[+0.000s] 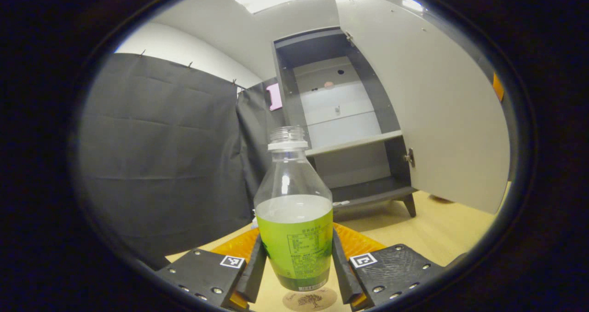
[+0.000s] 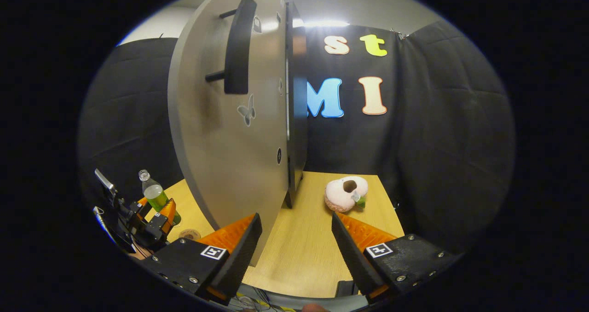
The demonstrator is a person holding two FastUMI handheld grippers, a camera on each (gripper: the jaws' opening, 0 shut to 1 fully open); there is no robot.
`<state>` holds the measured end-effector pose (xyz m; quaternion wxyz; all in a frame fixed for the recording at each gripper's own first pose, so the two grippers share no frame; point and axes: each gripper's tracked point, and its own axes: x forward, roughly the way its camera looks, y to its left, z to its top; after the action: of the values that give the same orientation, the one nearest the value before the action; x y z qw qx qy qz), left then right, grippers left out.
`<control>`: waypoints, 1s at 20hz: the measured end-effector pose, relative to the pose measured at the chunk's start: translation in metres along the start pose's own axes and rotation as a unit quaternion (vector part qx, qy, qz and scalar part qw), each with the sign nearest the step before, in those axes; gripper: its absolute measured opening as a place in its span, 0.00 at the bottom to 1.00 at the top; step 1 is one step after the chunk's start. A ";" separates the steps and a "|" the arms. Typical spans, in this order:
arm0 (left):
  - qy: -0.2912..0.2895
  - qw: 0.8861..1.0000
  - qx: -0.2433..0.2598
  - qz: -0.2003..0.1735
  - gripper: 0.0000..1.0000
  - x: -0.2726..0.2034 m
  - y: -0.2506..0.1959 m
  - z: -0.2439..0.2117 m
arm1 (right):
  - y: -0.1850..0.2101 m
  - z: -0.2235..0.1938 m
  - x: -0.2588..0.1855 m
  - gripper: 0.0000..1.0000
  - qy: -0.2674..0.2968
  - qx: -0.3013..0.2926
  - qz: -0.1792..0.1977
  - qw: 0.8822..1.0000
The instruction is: Open the cabinet door with the right hand, grasp the bottle in the cabinet with the left hand and place it on the coaster, then close the cabinet door with the right hand.
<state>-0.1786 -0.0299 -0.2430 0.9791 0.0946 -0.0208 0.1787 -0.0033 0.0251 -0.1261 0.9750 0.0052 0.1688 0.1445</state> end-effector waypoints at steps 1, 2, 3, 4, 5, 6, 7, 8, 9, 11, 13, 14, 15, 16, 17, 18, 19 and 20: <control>0.008 1.000 -0.005 0.001 0.67 0.007 0.001 -0.015 | 0.003 -0.008 0.001 0.94 0.006 -0.004 0.005 1.000; 0.016 1.000 -0.013 0.006 0.72 0.011 0.003 -0.035 | 0.008 -0.017 0.003 0.94 0.013 -0.009 0.010 1.000; 0.027 0.999 -0.016 0.022 0.72 0.013 0.005 -0.051 | 0.010 -0.027 0.006 0.94 0.025 -0.018 0.011 0.999; 0.040 0.999 -0.007 0.034 0.68 0.012 0.007 -0.067 | 0.012 -0.037 0.007 0.94 0.037 -0.024 0.016 0.999; 0.039 0.999 -0.001 0.033 0.68 0.013 0.008 -0.072 | 0.016 -0.047 0.008 0.94 0.051 -0.028 0.024 0.998; 0.032 0.999 0.000 0.032 0.68 0.011 0.003 -0.075 | 0.020 -0.055 0.010 0.94 0.062 -0.031 0.031 0.997; 0.026 0.999 0.000 0.031 0.68 0.007 0.000 -0.074 | 0.024 -0.061 0.011 0.94 0.072 -0.035 0.037 0.996; 0.023 0.999 -0.001 0.033 0.72 -0.003 0.001 -0.073 | 0.026 -0.063 0.013 0.94 0.077 -0.041 0.041 0.995; 0.026 0.999 -0.006 0.034 0.68 -0.006 -0.001 -0.076 | 0.025 -0.065 0.014 0.94 0.080 -0.048 0.039 0.995; 0.025 0.999 -0.011 0.041 0.70 -0.003 0.002 -0.075 | 0.026 -0.068 0.013 0.94 0.081 -0.052 0.042 0.995; 0.027 0.998 -0.008 0.050 0.70 0.002 0.004 -0.079 | 0.024 -0.071 0.014 0.93 0.081 -0.049 0.044 0.995; 0.030 0.998 -0.007 0.051 0.74 0.002 0.003 -0.083 | 0.024 -0.071 0.015 0.93 0.081 -0.047 0.046 0.995; 0.033 0.998 -0.008 0.052 0.71 0.002 0.003 -0.085 | 0.024 -0.071 0.013 0.93 0.080 -0.047 0.046 0.995; 0.035 0.998 -0.011 0.052 0.71 0.001 0.002 -0.089 | 0.023 -0.071 0.013 0.93 0.079 -0.048 0.047 0.995; 0.038 0.998 -0.016 0.049 0.71 0.001 0.002 -0.092 | 0.023 -0.070 0.011 0.93 0.079 -0.048 0.048 0.995; 0.043 0.998 -0.016 0.049 0.71 0.000 0.001 -0.096 | 0.024 -0.072 0.011 0.93 0.078 -0.049 0.050 0.994; 0.044 0.998 -0.018 0.052 0.71 0.000 0.001 -0.098 | 0.023 -0.074 0.010 0.93 0.080 -0.051 0.051 0.994; 0.044 0.997 -0.021 0.056 0.72 -0.001 0.001 -0.100 | 0.022 -0.075 0.010 0.93 0.081 -0.052 0.051 0.994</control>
<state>-0.1789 -0.0101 -0.3407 0.9693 0.0650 0.0134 0.2368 -0.0253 0.0462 -0.1986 0.9484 -0.0483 0.2390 0.2026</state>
